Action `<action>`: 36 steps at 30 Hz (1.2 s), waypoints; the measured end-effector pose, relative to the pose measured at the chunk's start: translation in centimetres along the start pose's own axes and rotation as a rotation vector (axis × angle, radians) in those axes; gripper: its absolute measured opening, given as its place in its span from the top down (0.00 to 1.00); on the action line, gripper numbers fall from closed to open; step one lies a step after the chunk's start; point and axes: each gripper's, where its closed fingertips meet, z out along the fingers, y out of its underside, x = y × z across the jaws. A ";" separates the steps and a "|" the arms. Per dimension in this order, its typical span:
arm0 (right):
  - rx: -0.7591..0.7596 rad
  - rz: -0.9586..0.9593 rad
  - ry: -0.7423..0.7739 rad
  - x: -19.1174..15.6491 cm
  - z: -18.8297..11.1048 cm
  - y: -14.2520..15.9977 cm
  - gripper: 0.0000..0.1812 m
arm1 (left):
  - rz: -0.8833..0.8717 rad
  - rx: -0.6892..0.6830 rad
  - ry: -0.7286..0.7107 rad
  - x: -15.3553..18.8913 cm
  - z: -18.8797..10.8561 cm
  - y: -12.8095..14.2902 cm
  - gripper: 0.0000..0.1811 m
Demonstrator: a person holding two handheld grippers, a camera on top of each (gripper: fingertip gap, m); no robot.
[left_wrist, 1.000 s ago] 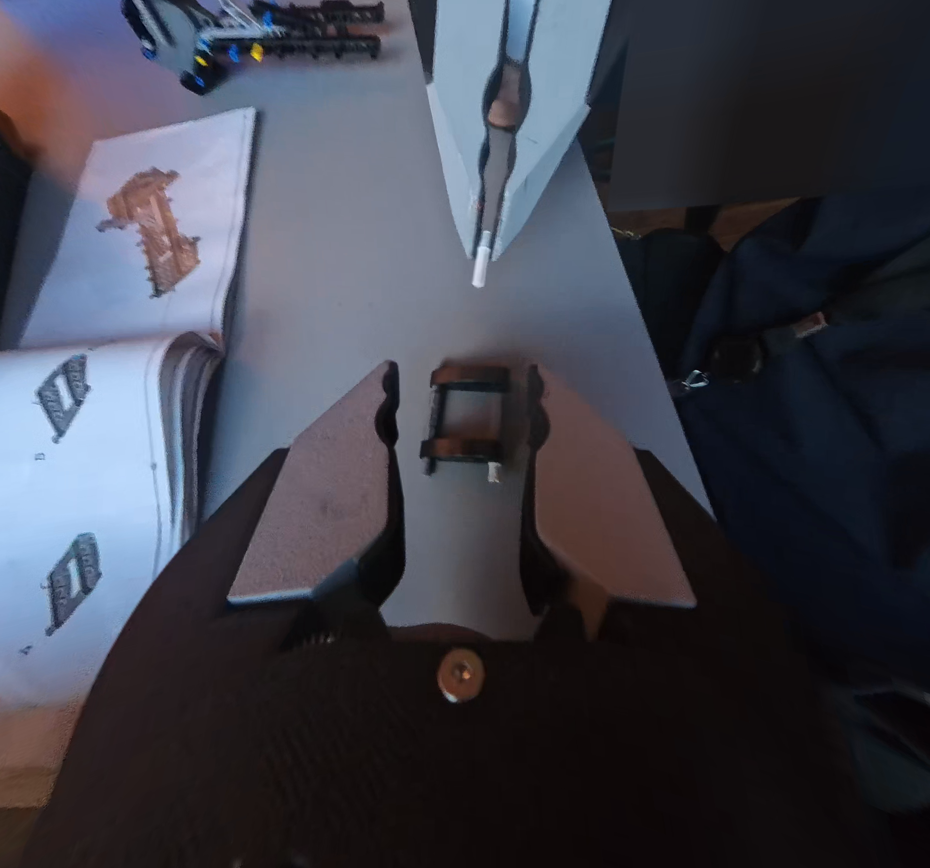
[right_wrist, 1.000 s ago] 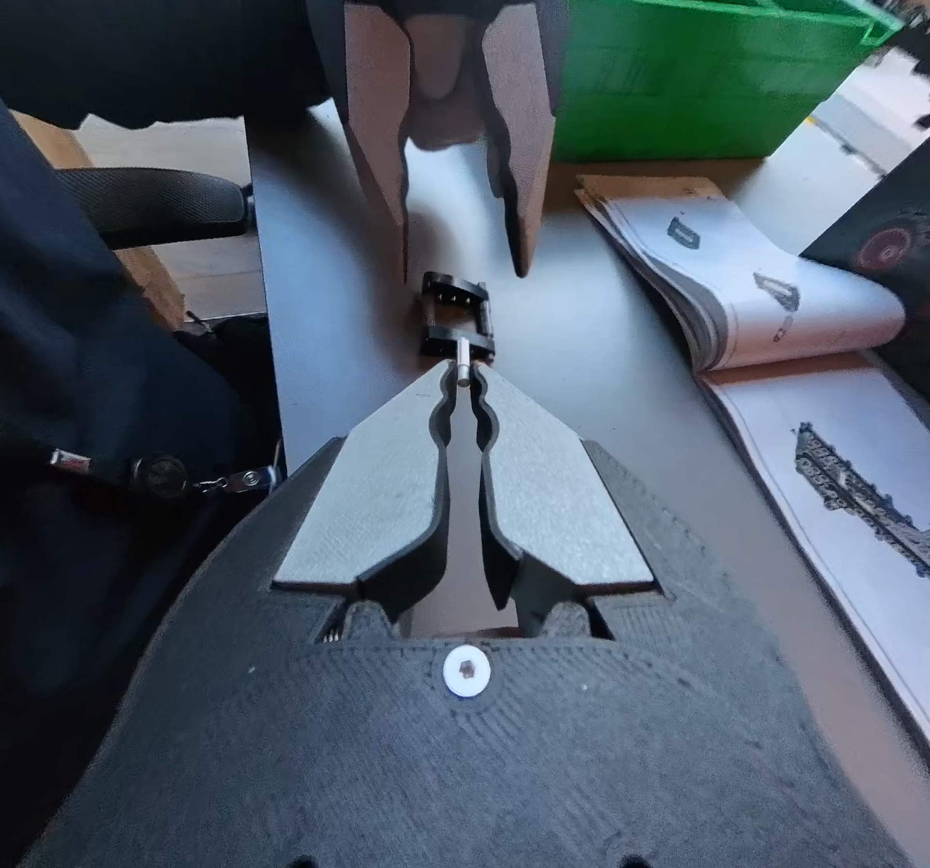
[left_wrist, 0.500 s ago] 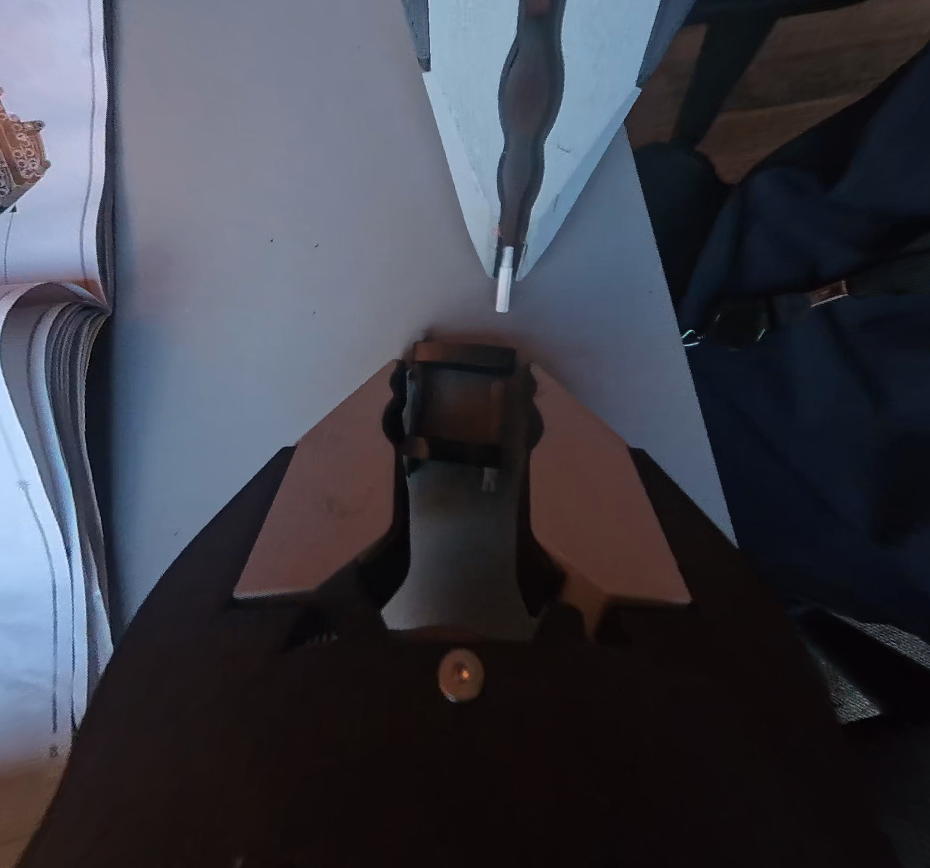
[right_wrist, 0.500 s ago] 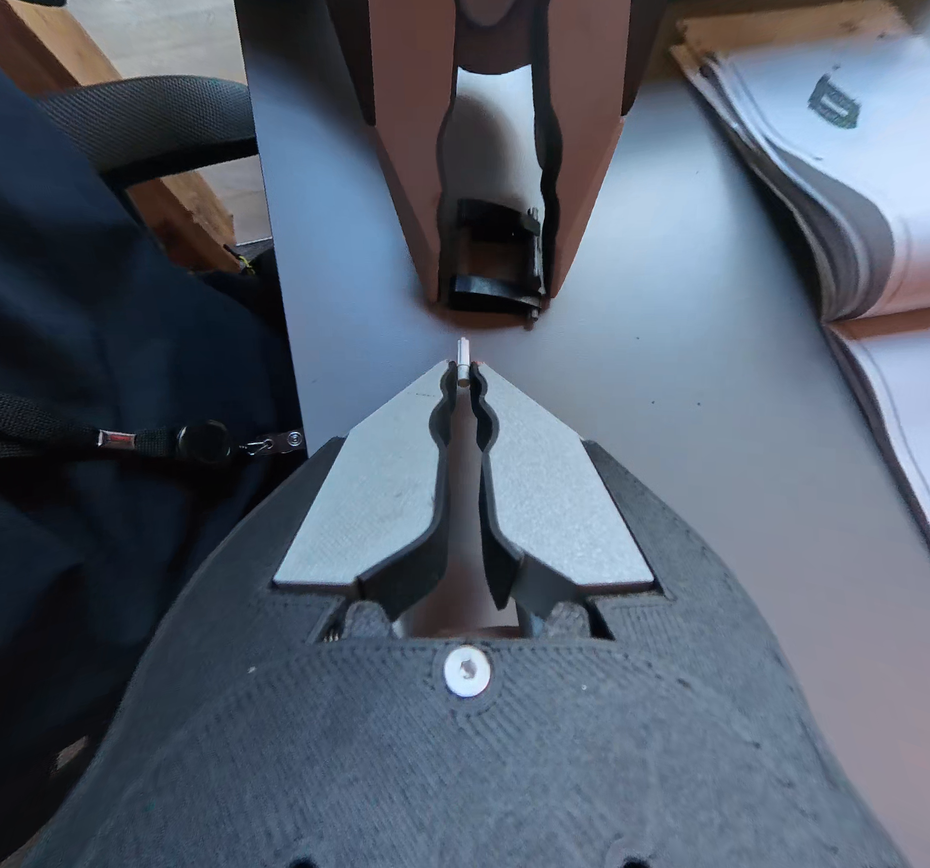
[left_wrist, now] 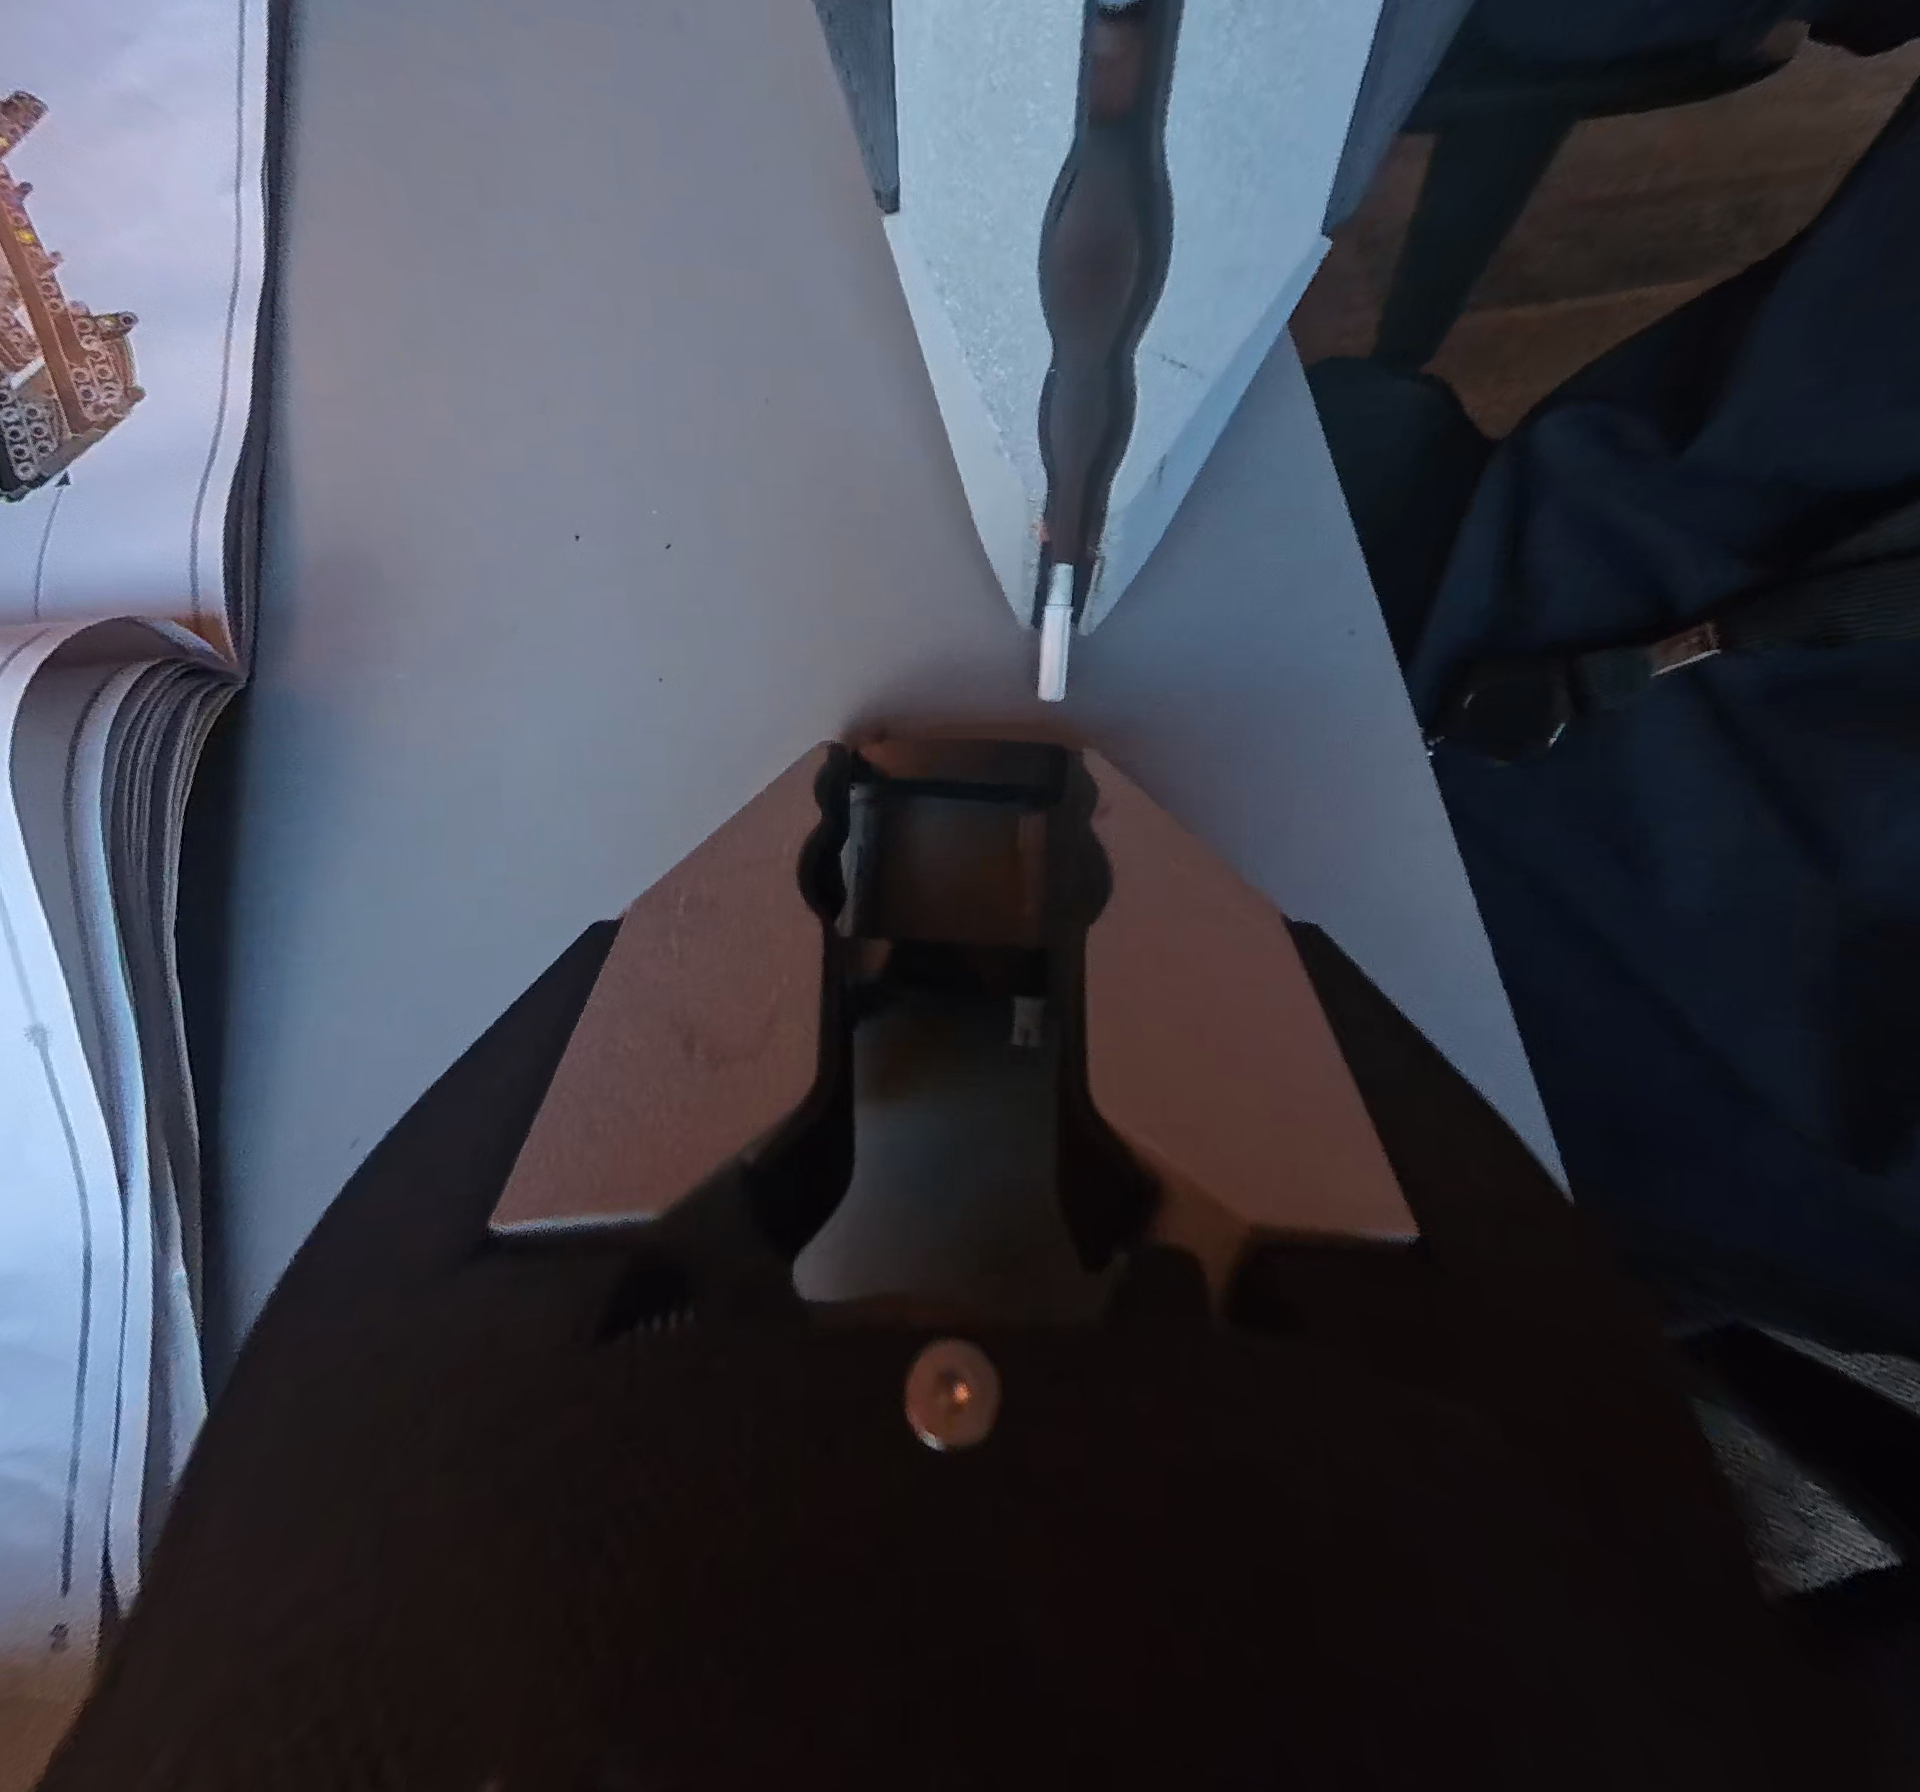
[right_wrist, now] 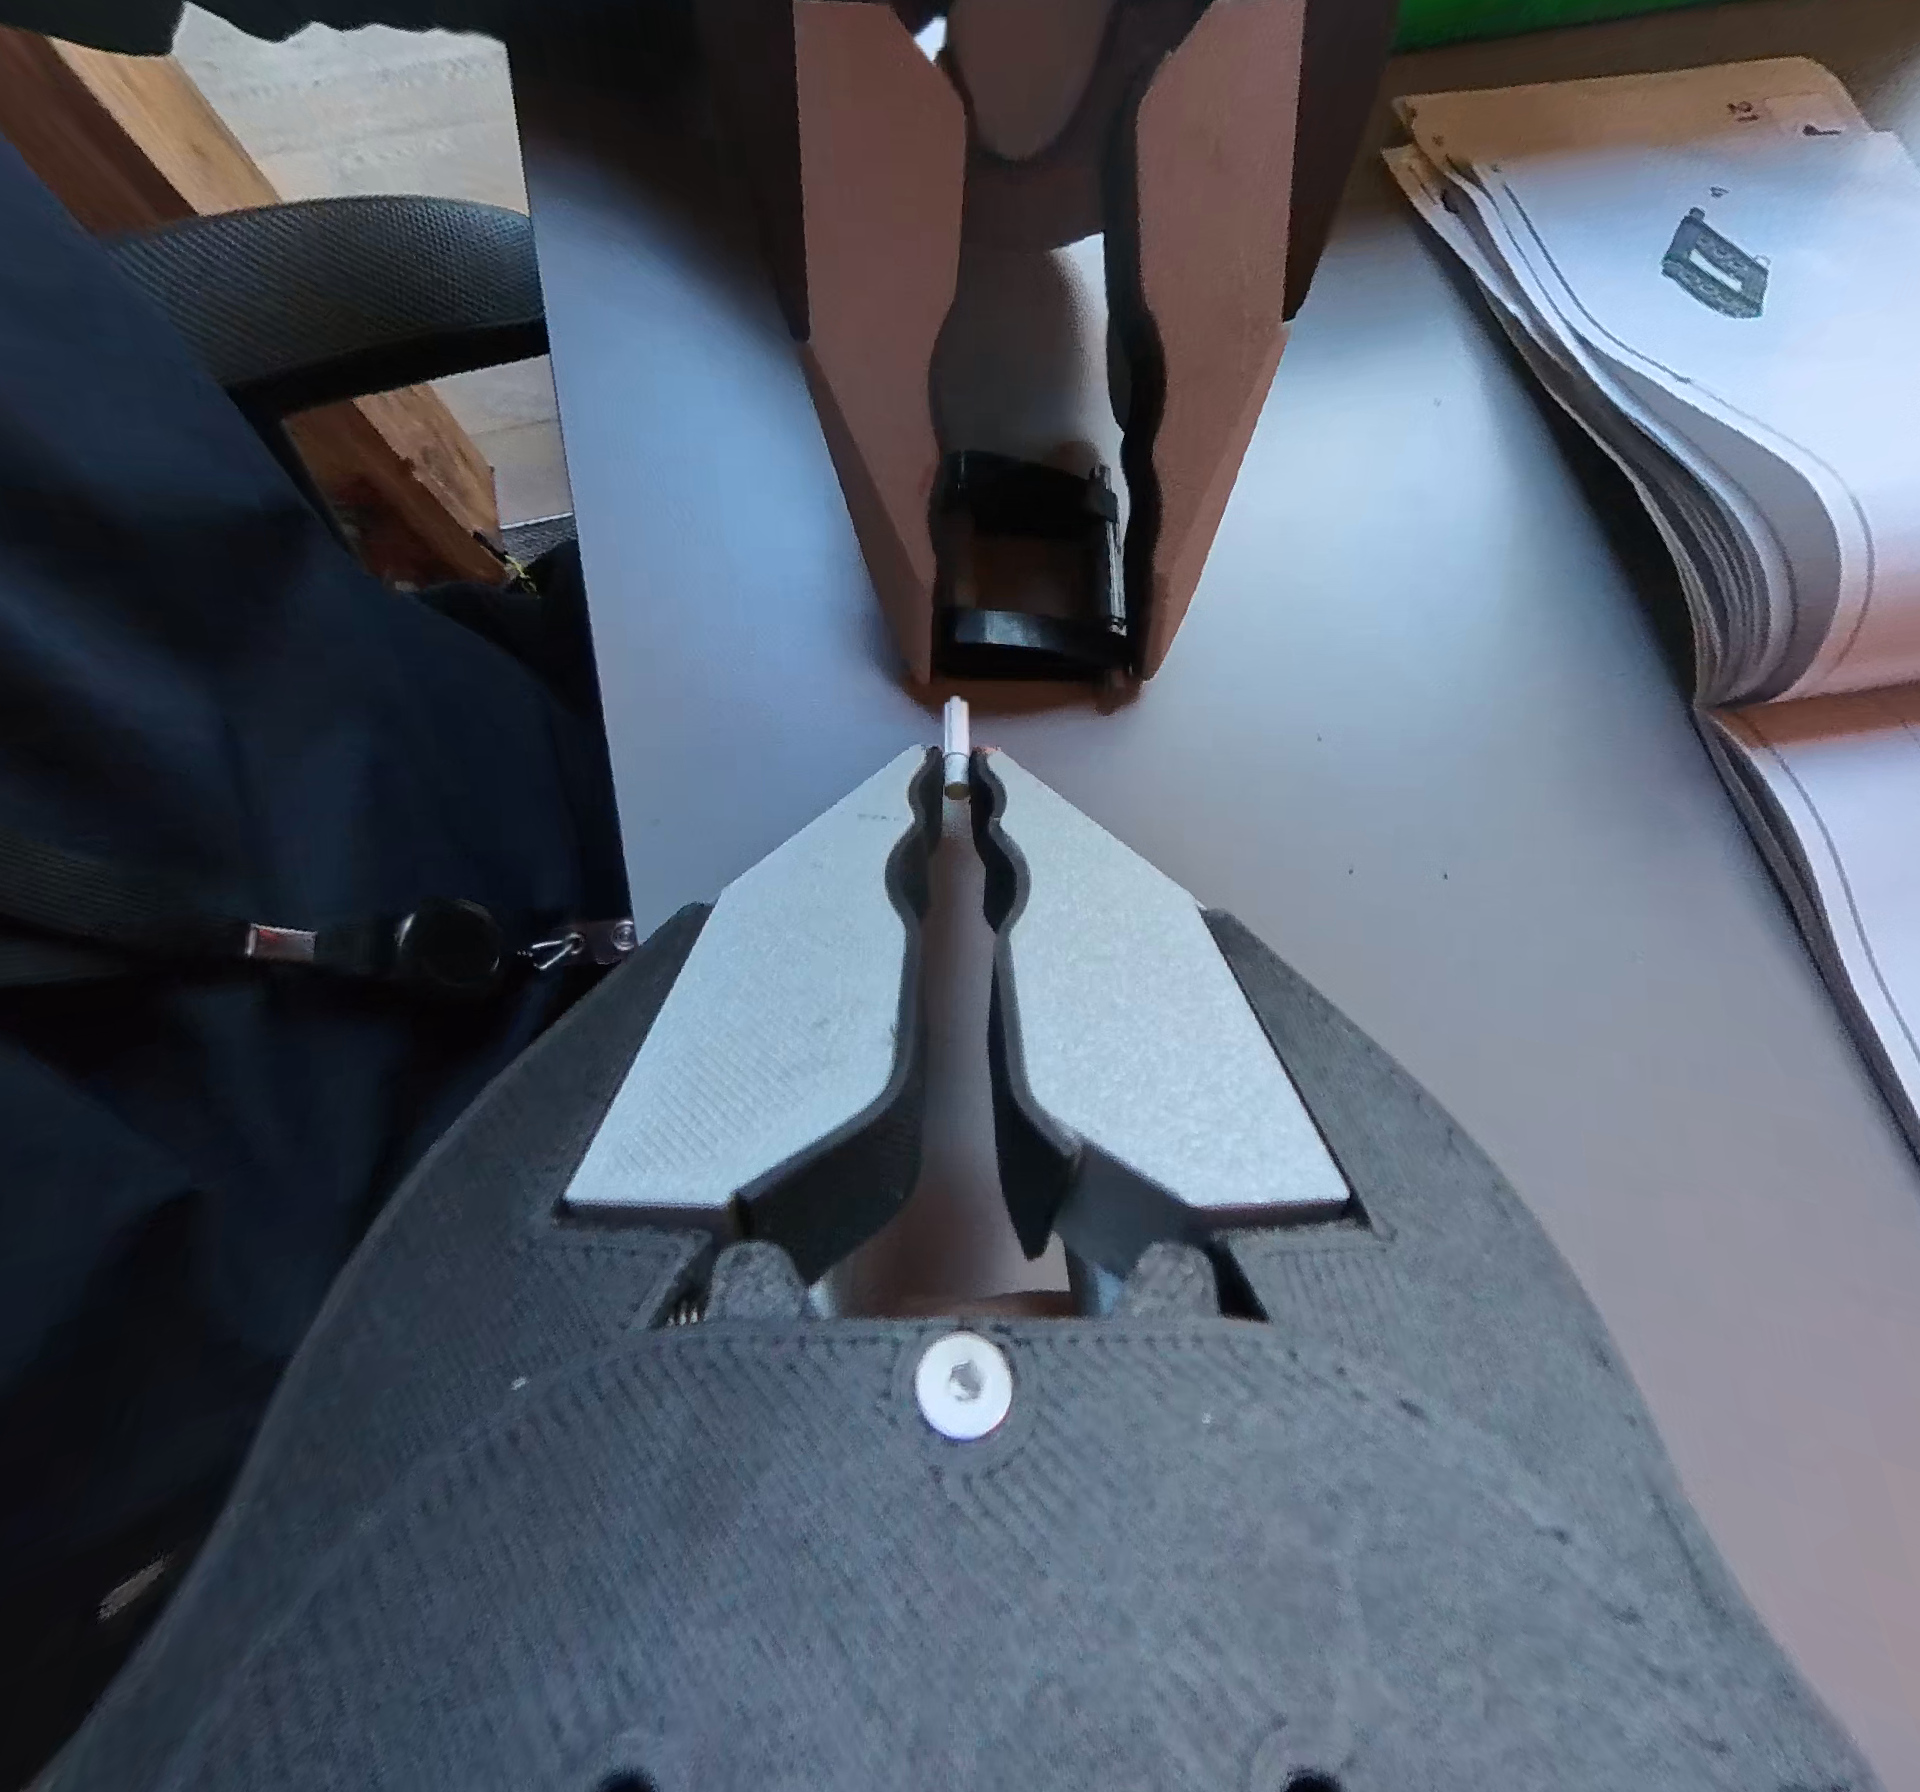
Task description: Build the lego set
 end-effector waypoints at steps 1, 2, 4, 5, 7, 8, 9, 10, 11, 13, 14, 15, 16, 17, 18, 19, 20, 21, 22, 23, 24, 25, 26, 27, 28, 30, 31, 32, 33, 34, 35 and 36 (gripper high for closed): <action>0.004 -0.003 0.002 0.0 0.0 -0.1 0.99 | 0.016 0.006 -0.003 0.1 0.0 0.0 0.79; 0.010 -0.006 0.008 0.0 -0.1 -0.2 0.99 | 0.032 0.016 -0.013 0.1 -0.1 -0.1 0.79; 0.032 -0.017 0.009 0.0 -0.2 -0.4 0.99 | 0.058 0.035 -0.028 0.2 -0.1 -0.1 0.79; 0.047 -0.030 0.008 -0.1 -0.3 -0.7 0.99 | 0.082 0.049 -0.044 0.1 -0.2 -0.2 0.79; 0.077 -0.064 0.018 -0.3 -0.6 -1.1 0.99 | 0.109 0.107 -0.080 -0.1 -0.5 -1.2 0.79; 0.089 -0.082 0.030 -0.3 -0.7 -1.2 0.99 | 0.106 0.131 -0.087 -0.2 -0.6 -1.6 0.79; 0.096 -0.094 0.050 -0.1 -0.8 -1.3 0.99 | 0.106 0.149 -0.096 -0.3 -0.8 -1.9 0.79; 0.094 -0.103 0.066 0.1 -0.8 -1.3 0.99 | 0.107 0.159 -0.103 -0.4 -0.8 -2.0 0.79; 0.088 -0.107 0.076 0.2 -0.7 -1.3 0.99 | 0.108 0.165 -0.096 -0.3 -0.8 -2.1 0.79; 0.087 -0.115 0.079 0.2 -0.7 -1.3 0.99 | 0.114 0.166 -0.093 -0.3 -0.8 -2.1 0.79; 0.089 -0.123 0.082 0.2 -0.7 -1.3 0.99 | 0.118 0.166 -0.091 -0.2 -0.8 -2.0 0.79; 0.091 -0.132 0.083 0.1 -0.7 -1.4 0.99 | 0.117 0.168 -0.087 -0.2 -0.8 -2.1 0.79; 0.093 -0.140 0.085 0.1 -0.7 -1.4 0.99 | 0.114 0.173 -0.083 -0.1 -0.9 -2.2 0.79; 0.096 -0.146 0.087 0.0 -0.7 -1.4 0.99 | 0.111 0.174 -0.079 -0.1 -0.9 -2.2 0.79; 0.097 -0.152 0.092 0.1 -0.7 -1.5 0.99 | 0.109 0.174 -0.080 -0.2 -0.9 -2.2 0.79; 0.096 -0.156 0.095 0.0 -0.7 -1.5 0.99 | 0.107 0.174 -0.077 -0.2 -0.9 -2.2 0.79; 0.094 -0.159 0.099 0.1 -0.7 -1.4 0.99 | 0.104 0.175 -0.076 -0.2 -0.8 -2.2 0.79; 0.093 -0.161 0.106 0.1 -0.7 -1.4 0.99 | 0.102 0.175 -0.081 -0.3 -0.8 -2.2 0.79; 0.093 -0.165 0.109 0.1 -0.7 -1.4 0.99 | 0.099 0.176 -0.080 -0.3 -0.8 -2.2 0.79; 0.094 -0.168 0.114 0.1 -0.7 -1.5 0.99 | 0.095 0.176 -0.081 -0.3 -0.9 -2.2 0.79; 0.094 -0.169 0.121 0.2 -0.7 -1.5 0.99 | 0.090 0.177 -0.087 -0.4 -0.8 -2.2 0.79; 0.092 -0.167 0.120 0.2 -0.7 -1.4 0.99 | 0.090 0.175 -0.090 -0.4 -0.7 -2.2 0.79; 0.083 -0.161 0.111 0.1 -0.6 -1.3 0.99 | 0.090 0.168 -0.089 -0.3 -0.6 -2.2 0.79; 0.069 -0.153 0.106 0.1 -0.5 -1.1 0.99 | 0.089 0.154 -0.095 -0.3 -0.4 -2.0 0.79; 0.056 -0.148 0.103 0.2 -0.4 -0.9 0.99 | 0.091 0.138 -0.103 -0.4 -0.2 -1.9 0.79; 0.038 -0.145 0.104 0.2 -0.2 -0.7 0.99 | 0.095 0.115 -0.116 -0.5 0.0 -1.7 0.79; 0.038 -0.146 0.104 0.2 -0.2 -0.7 0.99 | 0.096 0.114 -0.117 -0.6 0.1 -1.8 0.79; 0.050 -0.146 0.104 0.2 -0.3 -0.9 0.99 | 0.099 0.126 -0.121 -0.6 0.0 -1.9 0.80; 0.074 -0.141 0.105 0.3 -0.5 -1.1 0.99 | 0.095 0.150 -0.126 -0.6 -0.3 -2.2 0.80; 0.110 -0.136 0.105 0.3 -0.9 -1.5 0.99 | 0.079 0.186 -0.124 -0.7 -0.6 -2.7 0.80; 0.151 -0.134 0.105 0.4 -1.4 -2.0 0.99 | 0.067 0.229 -0.120 -0.7 -1.1 -3.2 0.80; 0.191 -0.133 0.110 0.4 -1.8 -2.5 0.99 | 0.066 0.271 -0.123 -0.7 -1.5 -3.8 0.80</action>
